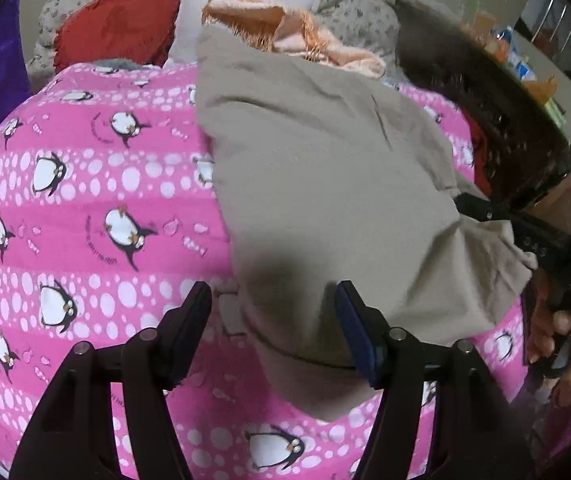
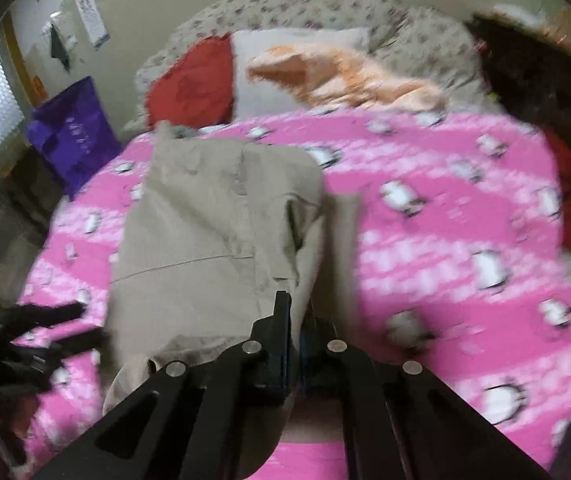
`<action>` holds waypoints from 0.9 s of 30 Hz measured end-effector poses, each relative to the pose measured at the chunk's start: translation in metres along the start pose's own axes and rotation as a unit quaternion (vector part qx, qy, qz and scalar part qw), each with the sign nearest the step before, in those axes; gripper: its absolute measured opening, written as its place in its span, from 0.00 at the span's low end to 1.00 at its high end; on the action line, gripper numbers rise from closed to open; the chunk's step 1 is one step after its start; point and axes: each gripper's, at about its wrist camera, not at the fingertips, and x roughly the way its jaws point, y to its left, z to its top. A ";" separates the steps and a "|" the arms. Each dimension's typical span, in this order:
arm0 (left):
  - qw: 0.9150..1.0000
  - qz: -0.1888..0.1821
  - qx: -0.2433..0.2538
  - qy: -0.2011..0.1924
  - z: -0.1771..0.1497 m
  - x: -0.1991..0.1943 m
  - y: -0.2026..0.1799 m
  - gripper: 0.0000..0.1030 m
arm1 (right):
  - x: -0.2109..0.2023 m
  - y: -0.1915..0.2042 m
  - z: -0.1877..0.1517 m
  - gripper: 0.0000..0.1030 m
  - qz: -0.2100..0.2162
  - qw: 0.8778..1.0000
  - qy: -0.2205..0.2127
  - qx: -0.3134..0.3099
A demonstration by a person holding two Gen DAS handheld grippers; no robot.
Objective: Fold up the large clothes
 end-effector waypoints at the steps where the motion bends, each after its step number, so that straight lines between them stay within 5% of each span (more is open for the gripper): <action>1: 1.000 0.002 0.005 0.003 0.000 0.004 -0.001 0.63 | 0.000 -0.008 0.001 0.02 -0.015 1.000 0.000 0.005; 4: 1.000 0.015 0.015 0.019 -0.002 0.025 -0.009 0.63 | 0.020 -0.030 -0.004 0.01 -0.045 0.998 0.020 0.037; 8: 0.999 0.021 0.012 0.039 -0.002 0.051 -0.011 0.64 | 0.044 -0.045 -0.021 0.03 -0.031 0.996 0.044 0.075; 10: 0.999 0.026 0.013 0.039 -0.001 0.054 -0.013 0.64 | 0.028 -0.050 -0.019 0.12 -0.012 0.994 0.024 0.104; 12: 0.998 0.032 0.023 0.039 0.000 0.055 -0.017 0.64 | 0.008 -0.053 -0.013 0.36 0.010 0.993 0.013 0.118; 15: 0.998 0.036 0.028 0.037 -0.001 0.056 -0.021 0.64 | -0.020 -0.046 -0.005 0.51 0.038 0.994 -0.007 0.102; 19: 0.999 0.026 0.006 0.036 -0.004 0.049 -0.016 0.63 | -0.019 -0.024 0.011 0.51 0.037 0.997 -0.001 0.070; 25: 0.999 0.031 -0.019 0.037 -0.005 0.039 -0.005 0.63 | 0.036 -0.013 0.034 0.51 0.039 0.997 0.021 0.067; 26: 0.999 0.032 -0.019 0.037 -0.005 0.038 -0.005 0.63 | 0.042 -0.010 0.038 0.48 0.044 0.997 0.022 0.064; 27: 0.999 0.033 -0.019 0.036 -0.004 0.037 -0.004 0.63 | 0.049 -0.005 0.042 0.32 0.050 0.997 0.019 0.055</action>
